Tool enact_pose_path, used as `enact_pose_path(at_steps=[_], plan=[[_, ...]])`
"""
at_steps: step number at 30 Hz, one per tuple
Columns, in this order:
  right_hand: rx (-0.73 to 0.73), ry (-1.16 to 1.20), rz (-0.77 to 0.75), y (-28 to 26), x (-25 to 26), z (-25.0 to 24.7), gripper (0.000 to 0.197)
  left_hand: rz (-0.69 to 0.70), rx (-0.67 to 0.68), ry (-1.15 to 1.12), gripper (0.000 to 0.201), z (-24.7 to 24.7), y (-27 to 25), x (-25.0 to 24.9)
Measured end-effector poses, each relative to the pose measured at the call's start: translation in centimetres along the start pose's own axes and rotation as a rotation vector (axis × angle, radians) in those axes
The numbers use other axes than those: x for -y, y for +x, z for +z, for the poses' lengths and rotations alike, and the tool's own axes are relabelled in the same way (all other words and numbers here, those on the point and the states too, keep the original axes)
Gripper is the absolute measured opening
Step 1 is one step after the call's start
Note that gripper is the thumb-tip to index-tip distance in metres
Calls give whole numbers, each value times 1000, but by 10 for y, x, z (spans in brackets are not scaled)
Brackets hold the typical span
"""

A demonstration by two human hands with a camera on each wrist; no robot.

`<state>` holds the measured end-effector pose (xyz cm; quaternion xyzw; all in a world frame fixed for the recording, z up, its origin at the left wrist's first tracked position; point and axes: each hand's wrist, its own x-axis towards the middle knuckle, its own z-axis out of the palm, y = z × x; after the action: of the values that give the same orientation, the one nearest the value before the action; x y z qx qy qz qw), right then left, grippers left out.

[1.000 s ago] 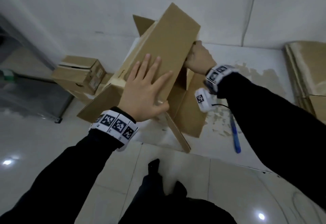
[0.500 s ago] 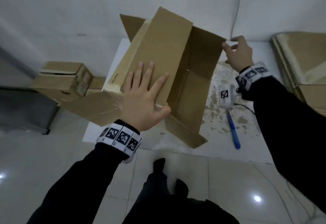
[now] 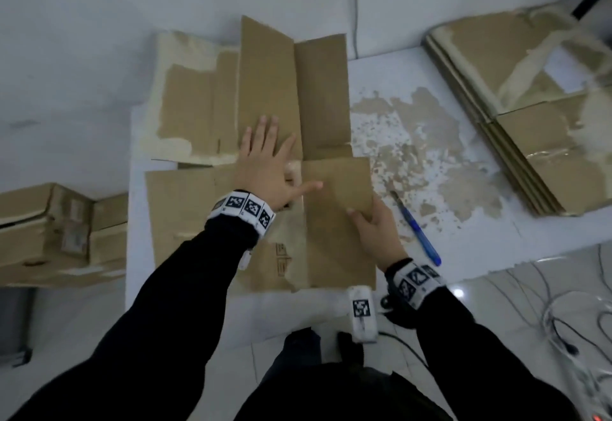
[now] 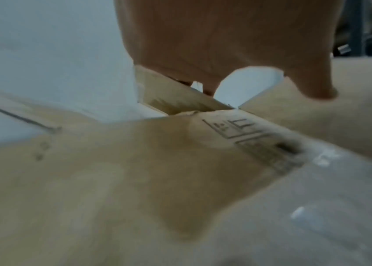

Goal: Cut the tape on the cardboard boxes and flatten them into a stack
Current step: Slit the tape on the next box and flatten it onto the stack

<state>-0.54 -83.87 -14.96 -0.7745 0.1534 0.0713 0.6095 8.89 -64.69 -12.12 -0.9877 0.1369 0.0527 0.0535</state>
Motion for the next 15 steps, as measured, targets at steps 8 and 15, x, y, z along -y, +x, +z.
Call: enact_pose_path(at_steps=[8, 15], plan=[[-125, -554, 125, 49, -32, 27, 56, 14, 193, -2, 112, 65, -4, 9], [380, -1070, -269, 23, -61, 110, 60, 84, 379, -344, 86, 115, -55, 20]])
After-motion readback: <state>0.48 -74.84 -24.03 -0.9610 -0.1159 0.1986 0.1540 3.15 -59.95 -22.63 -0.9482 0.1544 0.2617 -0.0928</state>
